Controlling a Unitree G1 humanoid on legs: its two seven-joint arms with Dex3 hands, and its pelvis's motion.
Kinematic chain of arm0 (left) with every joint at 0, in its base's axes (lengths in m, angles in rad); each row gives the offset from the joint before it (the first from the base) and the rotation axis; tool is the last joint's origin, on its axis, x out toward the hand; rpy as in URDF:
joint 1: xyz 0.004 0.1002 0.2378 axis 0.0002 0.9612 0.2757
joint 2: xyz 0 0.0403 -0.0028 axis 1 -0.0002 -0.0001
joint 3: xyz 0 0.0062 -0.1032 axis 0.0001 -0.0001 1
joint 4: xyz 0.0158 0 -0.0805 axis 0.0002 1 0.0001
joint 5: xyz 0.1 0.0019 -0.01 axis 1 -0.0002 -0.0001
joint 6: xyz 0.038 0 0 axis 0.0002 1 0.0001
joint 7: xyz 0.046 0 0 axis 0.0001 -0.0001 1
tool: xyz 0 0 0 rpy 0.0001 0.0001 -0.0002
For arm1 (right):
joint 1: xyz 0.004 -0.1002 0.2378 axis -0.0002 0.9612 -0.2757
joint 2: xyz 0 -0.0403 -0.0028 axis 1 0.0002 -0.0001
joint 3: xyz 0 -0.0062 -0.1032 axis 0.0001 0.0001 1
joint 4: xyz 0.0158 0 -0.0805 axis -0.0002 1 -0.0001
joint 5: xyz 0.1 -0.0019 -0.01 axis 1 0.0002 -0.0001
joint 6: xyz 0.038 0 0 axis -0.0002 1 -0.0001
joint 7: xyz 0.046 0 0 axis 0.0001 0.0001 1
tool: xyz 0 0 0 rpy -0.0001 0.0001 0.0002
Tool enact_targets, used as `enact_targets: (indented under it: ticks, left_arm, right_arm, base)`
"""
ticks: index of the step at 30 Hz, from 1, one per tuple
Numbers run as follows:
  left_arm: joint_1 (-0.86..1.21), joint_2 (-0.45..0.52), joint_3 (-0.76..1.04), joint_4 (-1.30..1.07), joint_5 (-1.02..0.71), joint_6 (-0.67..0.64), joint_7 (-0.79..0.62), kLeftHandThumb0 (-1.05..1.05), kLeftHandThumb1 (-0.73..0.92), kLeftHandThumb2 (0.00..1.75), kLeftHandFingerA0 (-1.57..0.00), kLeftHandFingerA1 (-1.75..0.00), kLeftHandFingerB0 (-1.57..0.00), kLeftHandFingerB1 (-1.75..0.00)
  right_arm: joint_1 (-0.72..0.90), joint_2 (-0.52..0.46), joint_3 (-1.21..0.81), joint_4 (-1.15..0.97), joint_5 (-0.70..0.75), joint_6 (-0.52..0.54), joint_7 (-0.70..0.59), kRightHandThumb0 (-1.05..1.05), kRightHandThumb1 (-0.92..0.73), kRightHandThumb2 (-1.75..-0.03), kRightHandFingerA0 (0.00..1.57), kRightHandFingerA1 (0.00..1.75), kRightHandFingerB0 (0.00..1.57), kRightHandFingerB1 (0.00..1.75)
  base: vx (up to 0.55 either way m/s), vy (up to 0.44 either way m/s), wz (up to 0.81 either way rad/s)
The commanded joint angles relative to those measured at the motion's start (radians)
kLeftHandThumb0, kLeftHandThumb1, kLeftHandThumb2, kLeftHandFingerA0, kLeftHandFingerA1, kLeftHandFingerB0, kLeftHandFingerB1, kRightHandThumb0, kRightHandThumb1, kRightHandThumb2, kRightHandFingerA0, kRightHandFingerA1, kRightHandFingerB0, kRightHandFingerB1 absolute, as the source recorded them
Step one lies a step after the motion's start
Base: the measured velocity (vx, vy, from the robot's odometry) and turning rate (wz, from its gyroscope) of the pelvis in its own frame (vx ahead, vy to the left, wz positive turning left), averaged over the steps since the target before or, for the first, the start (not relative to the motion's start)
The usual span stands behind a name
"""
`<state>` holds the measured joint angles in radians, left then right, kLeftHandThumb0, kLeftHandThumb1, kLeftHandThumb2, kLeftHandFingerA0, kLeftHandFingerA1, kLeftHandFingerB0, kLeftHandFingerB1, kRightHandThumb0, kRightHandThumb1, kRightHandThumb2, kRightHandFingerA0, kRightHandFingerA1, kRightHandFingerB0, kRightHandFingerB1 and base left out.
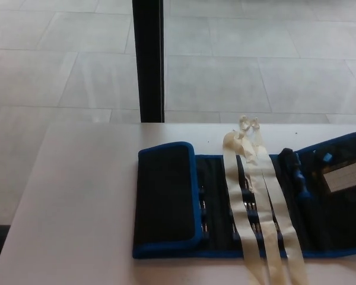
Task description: The robot uses its right hand to lift an edge of the toolkit kept in middle of the desk and make one fold in it
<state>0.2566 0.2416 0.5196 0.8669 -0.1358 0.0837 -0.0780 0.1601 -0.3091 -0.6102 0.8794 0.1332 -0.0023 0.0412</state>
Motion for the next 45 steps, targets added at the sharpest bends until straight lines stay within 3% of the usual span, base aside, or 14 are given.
enact_targets:
  ticks: [1,2,4,6,8,9,13,17,25,26,27,30,31,45]
  left_arm:
    - [0.018,0.032,0.237,-0.017,-0.258,-0.05,-0.067,-0.84,0.92,0.78,-0.24,-0.51,-0.18,-0.39]
    - [0.007,0.035,0.242,0.002,-0.252,-0.053,-0.054,-0.84,0.92,0.78,-0.3,-0.56,-0.2,-0.4]
    - [0.001,0.036,0.248,0.012,-0.241,-0.06,-0.049,-0.78,0.78,1.13,-0.28,-0.6,-0.19,-0.51]
    - [-0.012,0.041,0.254,0.028,-0.236,-0.065,-0.058,-0.82,0.92,0.78,-0.27,-0.54,-0.19,-0.41]
    - [-0.007,0.032,0.259,0.01,-0.231,-0.066,-0.058,-0.85,0.92,0.79,-0.26,-0.52,-0.19,-0.41]
    - [-0.007,0.031,0.264,0.006,-0.233,-0.06,-0.058,-0.84,0.92,0.78,-0.26,-0.51,-0.18,-0.39]
    - [-0.003,0.028,0.275,-0.005,-0.233,-0.053,-0.077,-0.8,0.79,1.12,-0.22,-0.58,-0.15,-0.49]
    - [-0.007,0.021,0.287,-0.015,-0.234,-0.039,-0.058,-0.83,0.92,0.77,-0.24,-0.52,-0.19,-0.39]
    - [-0.01,0.021,0.295,0.001,-0.241,-0.041,-0.056,-0.84,0.92,0.76,-0.27,-0.56,-0.2,-0.41]
    - [-0.009,0.02,0.294,0.002,-0.241,-0.044,-0.057,-0.79,0.77,1.13,-0.26,-0.6,-0.19,-0.51]
    - [-0.008,0.019,0.291,0.0,-0.237,-0.045,-0.051,-0.8,0.78,1.14,-0.28,-0.6,-0.18,-0.5]
    - [0.001,0.015,0.287,-0.007,-0.234,-0.045,-0.055,-0.85,0.91,0.8,-0.26,-0.54,-0.19,-0.41]
    - [0.001,0.018,0.287,0.001,-0.238,-0.049,-0.066,-0.79,0.78,1.13,-0.27,-0.6,-0.18,-0.51]
    - [-0.017,0.028,0.279,0.013,-0.261,-0.05,-0.058,-0.85,0.91,0.79,-0.26,-0.51,-0.2,-0.39]
  right_arm:
    - [-0.072,-0.121,-0.382,-0.021,0.412,0.043,0.03,-0.73,-0.9,-0.63,0.49,1.19,0.04,0.79]
    - [-0.105,-0.157,-0.406,-0.019,0.41,0.058,-0.03,-0.75,-0.86,-0.66,0.97,1.15,0.26,0.86]
    - [-0.174,-0.189,-0.465,-0.056,0.433,0.059,-0.107,-0.77,-0.83,-0.65,0.6,1.29,0.31,1.01]
    - [-0.226,-0.219,-0.495,-0.058,0.445,0.067,-0.113,-0.78,-0.86,-0.62,0.43,1.23,0.15,0.94]
    - [-0.281,-0.256,-0.509,-0.075,0.434,0.076,-0.133,-0.7,-0.63,-1.08,0.59,0.95,0.07,0.67]
    - [-0.311,-0.275,-0.51,-0.072,0.424,0.075,-0.139,-0.76,-0.81,-0.64,0.46,1.08,0.19,0.91]
    - [-0.414,-0.264,-0.503,-0.196,0.408,0.11,-0.182,-0.84,-0.6,-0.95,0.69,0.99,0.41,0.83]
    - [-0.461,-0.188,-0.463,-0.399,0.428,0.17,-0.161,-0.82,-0.8,-0.65,0.78,0.96,0.43,0.86]
    - [-0.51,0.058,-0.259,-0.663,0.446,0.254,-0.143,-0.83,-0.75,-0.63,0.42,0.68,0.35,0.56]
    - [-0.512,0.103,-0.237,-0.699,0.454,0.276,-0.173,-0.79,-0.75,-0.63,0.4,0.64,0.33,0.51]
    - [-0.512,0.14,-0.222,-0.725,0.454,0.291,-0.201,-0.7,-0.58,-1.04,0.4,0.67,0.16,0.52]
    - [-0.497,0.2,-0.185,-0.767,0.444,0.317,-0.232,-0.7,-0.83,-0.65,0.33,0.54,0.25,0.4]
    - [-0.496,0.228,-0.17,-0.78,0.437,0.329,-0.258,-0.68,-0.82,-0.64,0.33,0.54,0.24,0.39]
    - [-0.423,0.326,-0.072,-0.725,0.362,0.359,-0.356,-0.65,-0.7,-0.97,0.3,0.58,0.2,0.49]
  base:
    - [0.0,0.0,0.0]
    - [0.0,0.0,0.0]
    - [0.0,0.0,0.0]
    - [0.0,0.0,0.0]
    - [0.0,0.0,0.0]
    - [0.0,0.0,0.0]
    - [0.0,0.0,0.0]
    - [0.0,0.0,0.0]
    - [0.0,0.0,0.01]
    - [0.0,0.0,0.0]
    - [0.0,0.0,0.0]
    - [0.0,0.0,0.0]
    - [0.0,0.0,0.0]
    - [0.0,0.0,0.01]
